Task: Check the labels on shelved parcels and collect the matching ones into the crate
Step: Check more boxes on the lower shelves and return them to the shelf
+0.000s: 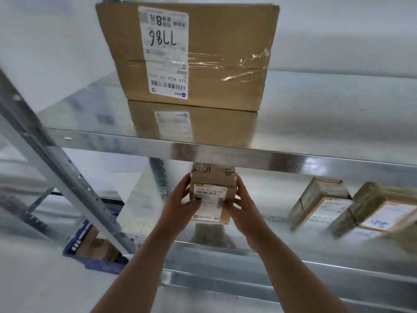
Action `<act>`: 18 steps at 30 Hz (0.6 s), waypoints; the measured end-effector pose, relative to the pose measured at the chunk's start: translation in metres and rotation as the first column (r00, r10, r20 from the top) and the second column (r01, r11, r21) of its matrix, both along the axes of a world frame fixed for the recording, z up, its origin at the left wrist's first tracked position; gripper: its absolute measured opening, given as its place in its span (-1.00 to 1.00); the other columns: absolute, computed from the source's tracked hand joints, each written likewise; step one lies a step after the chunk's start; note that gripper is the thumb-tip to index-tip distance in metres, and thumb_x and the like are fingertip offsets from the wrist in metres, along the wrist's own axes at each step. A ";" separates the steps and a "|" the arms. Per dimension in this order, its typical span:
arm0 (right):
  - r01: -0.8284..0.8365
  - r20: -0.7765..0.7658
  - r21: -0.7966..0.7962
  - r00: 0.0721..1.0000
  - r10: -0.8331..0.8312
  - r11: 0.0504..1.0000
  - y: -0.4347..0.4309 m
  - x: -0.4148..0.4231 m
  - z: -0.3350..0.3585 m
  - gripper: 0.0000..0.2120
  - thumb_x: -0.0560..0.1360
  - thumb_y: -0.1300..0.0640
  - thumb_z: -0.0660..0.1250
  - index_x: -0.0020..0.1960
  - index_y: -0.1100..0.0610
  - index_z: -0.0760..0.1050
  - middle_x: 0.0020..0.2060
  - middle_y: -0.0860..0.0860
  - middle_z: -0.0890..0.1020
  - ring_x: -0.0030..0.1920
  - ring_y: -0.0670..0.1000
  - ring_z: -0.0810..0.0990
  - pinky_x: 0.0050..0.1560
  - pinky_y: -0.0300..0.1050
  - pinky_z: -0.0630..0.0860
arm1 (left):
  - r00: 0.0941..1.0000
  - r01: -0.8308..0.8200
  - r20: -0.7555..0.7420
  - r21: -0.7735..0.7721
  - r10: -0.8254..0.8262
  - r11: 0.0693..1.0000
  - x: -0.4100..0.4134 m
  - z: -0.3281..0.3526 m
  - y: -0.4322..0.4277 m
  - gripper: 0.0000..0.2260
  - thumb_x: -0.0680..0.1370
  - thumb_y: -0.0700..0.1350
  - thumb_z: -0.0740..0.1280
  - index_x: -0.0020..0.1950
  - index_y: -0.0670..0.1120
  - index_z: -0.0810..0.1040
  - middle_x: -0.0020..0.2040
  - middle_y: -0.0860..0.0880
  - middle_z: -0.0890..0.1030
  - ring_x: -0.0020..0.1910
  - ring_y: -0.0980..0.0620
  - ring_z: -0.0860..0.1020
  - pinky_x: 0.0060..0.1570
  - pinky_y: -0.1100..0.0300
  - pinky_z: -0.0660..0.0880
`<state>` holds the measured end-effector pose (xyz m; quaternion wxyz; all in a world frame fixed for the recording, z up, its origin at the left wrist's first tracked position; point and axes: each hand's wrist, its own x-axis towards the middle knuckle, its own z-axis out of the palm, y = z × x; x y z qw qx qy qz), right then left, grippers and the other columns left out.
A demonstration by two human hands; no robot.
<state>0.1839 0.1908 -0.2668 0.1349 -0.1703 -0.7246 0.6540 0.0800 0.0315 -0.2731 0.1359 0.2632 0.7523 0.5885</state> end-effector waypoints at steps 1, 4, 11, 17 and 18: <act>0.003 0.014 0.019 1.000 -0.003 1.000 0.001 -0.007 -0.003 -0.33 0.62 0.48 0.17 0.31 -0.31 0.36 0.11 -0.10 0.66 0.10 -0.12 0.63 -0.07 -0.28 0.64 | 1.000 -0.018 -0.001 -0.019 0.018 1.000 -0.005 -0.003 0.002 -0.49 0.60 -0.38 0.29 0.47 0.05 0.46 0.16 0.20 0.67 0.23 0.19 0.60 -0.09 0.36 0.61; 0.020 0.080 0.055 0.996 -0.025 0.998 0.000 -0.030 -0.017 -0.32 0.62 0.46 0.19 0.47 -0.25 0.28 0.15 -0.12 0.64 0.11 -0.15 0.61 -0.07 -0.33 0.62 | 0.999 -0.042 0.007 -0.060 0.042 0.997 -0.027 -0.016 0.005 -0.43 0.55 -0.40 0.31 0.48 0.05 0.45 0.23 0.11 0.66 0.27 0.14 0.60 -0.07 0.30 0.64; 0.130 0.129 0.118 0.981 -0.145 0.984 -0.009 -0.078 -0.048 -0.27 0.60 0.45 0.20 0.64 -0.07 0.15 0.33 0.05 0.60 0.19 -0.09 0.61 0.24 -0.05 0.63 | 0.999 -0.016 -0.033 -0.144 0.011 0.989 -0.089 -0.051 0.009 -0.43 0.48 -0.35 0.37 0.47 -0.02 0.44 0.28 0.07 0.65 0.32 0.08 0.59 0.23 -0.04 0.63; 0.187 0.204 0.054 0.959 -0.194 0.981 -0.023 -0.095 -0.066 -0.27 0.58 0.54 0.11 0.66 0.11 0.05 0.41 0.16 0.52 0.26 0.02 0.55 0.33 -0.10 0.55 | 0.995 -0.032 0.088 -0.091 0.040 0.995 -0.101 -0.085 0.009 -0.37 0.48 -0.45 0.34 0.53 -0.12 0.35 0.37 -0.03 0.58 0.36 0.00 0.57 0.23 0.17 0.60; 0.198 0.197 0.040 0.959 -0.202 0.979 -0.025 -0.096 -0.068 -0.28 0.58 0.55 0.10 0.65 0.13 0.05 0.41 0.17 0.52 0.27 0.03 0.55 0.30 -0.17 0.57 | 0.993 -0.031 0.111 -0.076 0.039 0.997 -0.100 -0.088 0.009 -0.36 0.49 -0.46 0.32 0.54 -0.12 0.33 0.38 -0.03 0.57 0.37 0.00 0.56 0.18 0.26 0.60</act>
